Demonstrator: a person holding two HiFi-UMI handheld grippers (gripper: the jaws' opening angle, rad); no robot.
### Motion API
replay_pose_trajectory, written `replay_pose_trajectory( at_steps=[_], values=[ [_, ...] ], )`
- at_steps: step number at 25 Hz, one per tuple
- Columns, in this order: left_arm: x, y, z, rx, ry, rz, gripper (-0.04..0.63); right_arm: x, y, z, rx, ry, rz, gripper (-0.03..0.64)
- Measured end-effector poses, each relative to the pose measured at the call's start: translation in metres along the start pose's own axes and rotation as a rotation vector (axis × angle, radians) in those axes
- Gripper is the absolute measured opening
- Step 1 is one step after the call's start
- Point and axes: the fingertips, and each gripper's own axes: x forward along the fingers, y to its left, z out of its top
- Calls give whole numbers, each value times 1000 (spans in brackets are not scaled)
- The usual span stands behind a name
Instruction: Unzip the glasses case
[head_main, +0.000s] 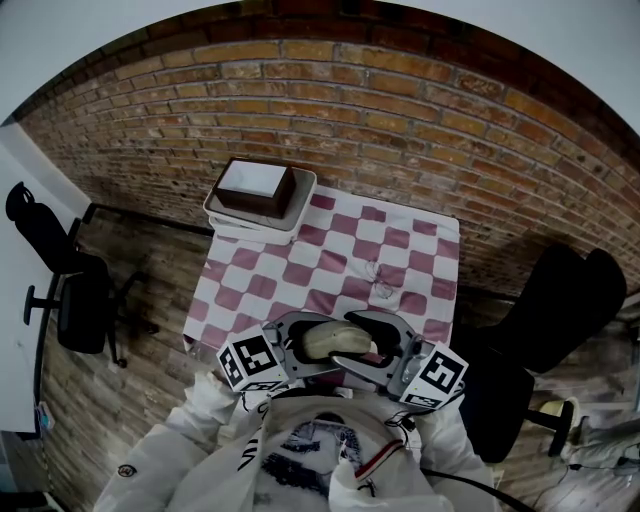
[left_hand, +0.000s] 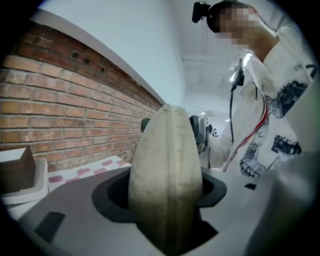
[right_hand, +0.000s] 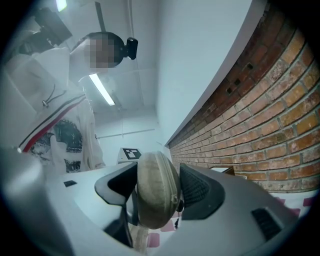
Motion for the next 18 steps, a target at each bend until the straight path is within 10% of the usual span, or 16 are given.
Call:
replay_pose_trajectory(
  at_steps=[18],
  values=[
    [-62, 22, -7, 56, 85, -23, 296, 46, 5, -5, -67, 46, -84, 276]
  ],
)
